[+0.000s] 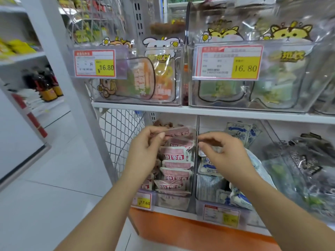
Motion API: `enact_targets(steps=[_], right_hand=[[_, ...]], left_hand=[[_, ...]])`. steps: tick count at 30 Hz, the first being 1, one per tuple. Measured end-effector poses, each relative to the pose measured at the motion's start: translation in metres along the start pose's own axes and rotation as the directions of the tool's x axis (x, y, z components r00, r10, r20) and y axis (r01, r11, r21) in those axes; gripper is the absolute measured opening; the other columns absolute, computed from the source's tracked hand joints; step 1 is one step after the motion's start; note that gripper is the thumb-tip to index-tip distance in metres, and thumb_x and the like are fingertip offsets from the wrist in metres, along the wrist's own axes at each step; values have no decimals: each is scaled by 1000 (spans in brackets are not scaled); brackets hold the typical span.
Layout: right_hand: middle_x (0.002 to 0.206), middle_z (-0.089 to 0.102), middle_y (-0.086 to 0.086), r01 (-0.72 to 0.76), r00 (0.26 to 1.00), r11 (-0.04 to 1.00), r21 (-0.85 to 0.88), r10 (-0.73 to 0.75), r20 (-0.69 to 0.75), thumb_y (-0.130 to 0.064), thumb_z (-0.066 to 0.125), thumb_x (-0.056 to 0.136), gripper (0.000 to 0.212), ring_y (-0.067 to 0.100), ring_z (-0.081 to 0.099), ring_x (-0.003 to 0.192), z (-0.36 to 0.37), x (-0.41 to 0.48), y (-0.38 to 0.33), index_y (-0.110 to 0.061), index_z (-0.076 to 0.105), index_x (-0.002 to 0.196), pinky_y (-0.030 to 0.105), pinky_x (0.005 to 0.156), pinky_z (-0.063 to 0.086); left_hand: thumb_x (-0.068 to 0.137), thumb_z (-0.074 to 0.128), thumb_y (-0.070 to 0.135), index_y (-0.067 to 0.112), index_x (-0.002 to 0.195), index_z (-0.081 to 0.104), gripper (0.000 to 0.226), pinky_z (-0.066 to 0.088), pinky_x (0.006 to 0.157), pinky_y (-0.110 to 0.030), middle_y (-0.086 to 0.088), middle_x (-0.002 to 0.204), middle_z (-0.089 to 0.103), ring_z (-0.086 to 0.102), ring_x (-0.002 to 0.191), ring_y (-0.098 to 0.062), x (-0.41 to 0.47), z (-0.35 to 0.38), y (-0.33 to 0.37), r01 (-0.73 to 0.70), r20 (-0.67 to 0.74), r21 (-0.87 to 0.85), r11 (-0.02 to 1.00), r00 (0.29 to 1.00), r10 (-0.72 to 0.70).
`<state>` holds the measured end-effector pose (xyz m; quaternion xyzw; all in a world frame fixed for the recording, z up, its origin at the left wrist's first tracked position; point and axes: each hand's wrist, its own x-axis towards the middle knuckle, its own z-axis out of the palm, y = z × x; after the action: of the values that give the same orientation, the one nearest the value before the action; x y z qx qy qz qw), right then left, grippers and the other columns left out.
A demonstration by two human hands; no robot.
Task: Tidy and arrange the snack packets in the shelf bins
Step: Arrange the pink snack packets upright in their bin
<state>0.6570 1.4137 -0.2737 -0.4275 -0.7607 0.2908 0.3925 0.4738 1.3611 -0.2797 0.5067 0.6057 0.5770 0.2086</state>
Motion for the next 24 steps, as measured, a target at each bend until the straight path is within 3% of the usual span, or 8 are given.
enact_targets(steps=[5,8,11,13,15,18,21,24], right_hand=[[108,43,-35,63,995,995,83,-69,70,-33,76,75,58,-16,47,98,1,-11,-18,-44,41,119,-2,77,36],[106,61,-26,36,991,961,273,-71,118,-24,77,75,56,-10,59,94,-3,-15,-22,-36,50,123,7,79,47],[95,70,-17,6,980,950,311,-67,186,-14,75,78,37,-5,65,85,-7,-16,-22,-37,59,103,13,72,52],[93,71,-15,-33,980,956,291,-26,196,-12,71,82,29,-2,67,85,-9,-14,-16,-37,61,93,17,75,54],[96,71,-12,-112,986,955,275,71,154,-13,69,84,24,5,67,92,-12,-10,-5,-34,62,92,25,80,54],[109,69,1,-254,967,925,282,251,48,-25,68,85,23,19,64,103,-18,-2,16,-20,64,107,33,87,50],[101,66,26,-307,945,893,328,326,-3,-26,68,85,24,43,62,89,-20,3,28,-11,64,103,40,77,51],[99,63,32,-334,933,877,346,360,-12,-24,67,86,12,49,59,90,-19,7,31,-14,64,90,53,81,51]], left_hand=[[93,54,8,19,86,60,14,54,67,-17,5,64,70,67,67,-5,-18,-13,24,50,3,-108,993,999,-50],[93,55,8,13,88,61,9,53,59,-17,2,64,69,66,61,-6,-18,-8,36,133,14,-205,970,991,-133],[92,56,9,13,88,62,9,51,55,-16,3,61,69,65,56,-5,-17,3,40,187,40,-198,962,982,-183],[92,57,11,15,88,64,10,53,60,-19,5,61,69,65,58,-5,-14,11,36,196,54,-133,971,980,-190],[93,57,14,18,93,68,12,54,73,-26,8,76,72,67,72,-7,-8,16,26,167,34,11,986,985,-167],[93,56,19,24,102,68,16,50,86,-31,6,103,69,65,94,-13,11,20,5,87,4,334,939,996,-94],[92,56,20,18,113,67,24,49,82,-27,-2,110,69,64,98,-20,36,26,-8,57,44,533,844,995,-94],[93,56,20,17,113,66,23,51,80,-29,-8,114,65,63,97,-24,56,33,-13,-2,133,664,748,984,-115]])
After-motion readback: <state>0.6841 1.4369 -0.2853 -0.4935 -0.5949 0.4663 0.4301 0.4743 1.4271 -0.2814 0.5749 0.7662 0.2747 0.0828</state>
